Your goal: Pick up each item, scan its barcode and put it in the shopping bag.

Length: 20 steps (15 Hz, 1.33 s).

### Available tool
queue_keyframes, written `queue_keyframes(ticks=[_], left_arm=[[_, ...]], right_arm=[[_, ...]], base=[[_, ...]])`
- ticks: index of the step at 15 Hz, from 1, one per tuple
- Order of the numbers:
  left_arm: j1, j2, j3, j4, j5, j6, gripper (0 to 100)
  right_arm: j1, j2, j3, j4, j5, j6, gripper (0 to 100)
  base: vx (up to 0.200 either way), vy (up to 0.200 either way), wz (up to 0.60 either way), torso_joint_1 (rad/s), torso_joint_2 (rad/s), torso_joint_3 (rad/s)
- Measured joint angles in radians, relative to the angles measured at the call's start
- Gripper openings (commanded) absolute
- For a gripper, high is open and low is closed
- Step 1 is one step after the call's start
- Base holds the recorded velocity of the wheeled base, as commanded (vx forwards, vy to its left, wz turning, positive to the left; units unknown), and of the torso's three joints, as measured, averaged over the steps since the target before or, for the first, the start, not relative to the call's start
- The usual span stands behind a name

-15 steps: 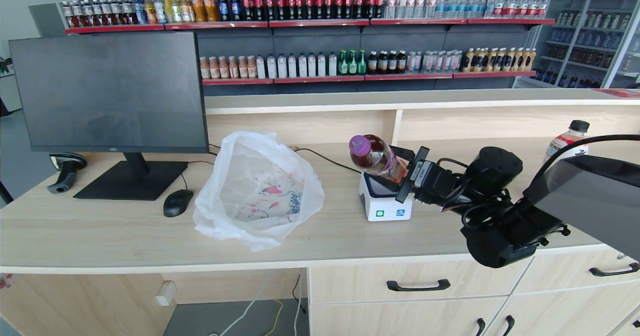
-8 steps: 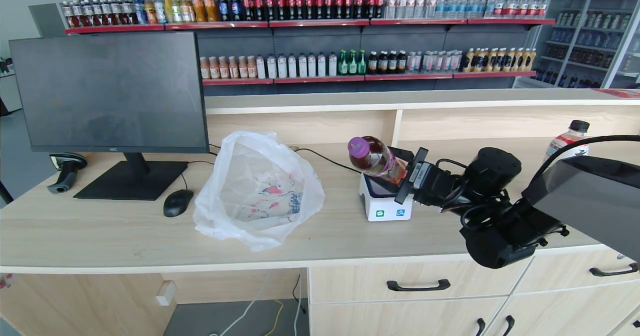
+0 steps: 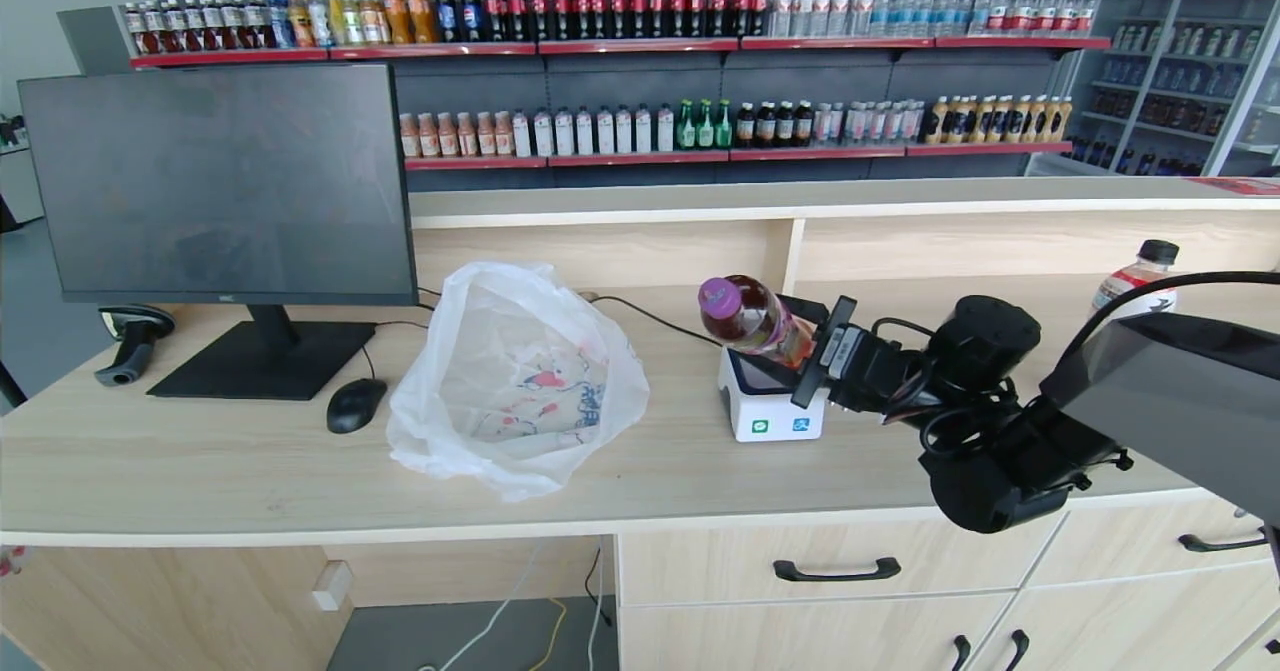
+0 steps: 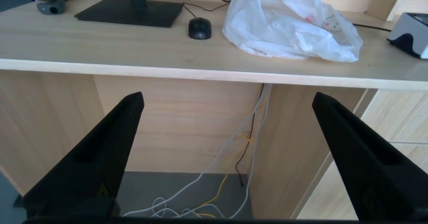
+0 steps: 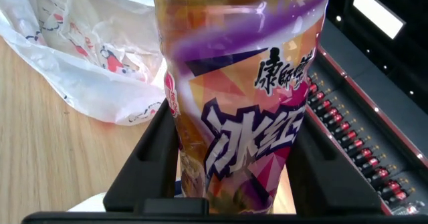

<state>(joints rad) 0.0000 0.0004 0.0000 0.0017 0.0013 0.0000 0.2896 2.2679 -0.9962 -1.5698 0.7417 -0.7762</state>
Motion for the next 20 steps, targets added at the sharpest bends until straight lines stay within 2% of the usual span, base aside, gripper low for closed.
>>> queue_keyframes(ticks=[7, 14, 15, 20], left_arm=[[0.0, 0.0, 0.0, 0.0, 0.0, 0.0, 100], [0.0, 0.0, 0.0, 0.0, 0.0, 0.0, 100], [0.0, 0.0, 0.0, 0.0, 0.0, 0.0, 100], [0.0, 0.0, 0.0, 0.0, 0.0, 0.0, 100]], right_arm=[[0.0, -0.03, 0.02, 0.0, -0.023, 0.036, 0], [0.009, -0.21, 0.155, -0.002, -0.079, 0.105, 0], [0.011, -0.238, 0.174, -0.001, -0.102, 0.12, 0], [0.073, -0.442, 0.33, 0.0, -0.355, 0.31, 0]], base=[[0.0, 0.0, 0.0, 0.0, 0.0, 0.0], [0.0, 0.0, 0.0, 0.0, 0.0, 0.0], [0.0, 0.0, 0.0, 0.0, 0.0, 0.0], [0.0, 0.0, 0.0, 0.0, 0.0, 0.0]])
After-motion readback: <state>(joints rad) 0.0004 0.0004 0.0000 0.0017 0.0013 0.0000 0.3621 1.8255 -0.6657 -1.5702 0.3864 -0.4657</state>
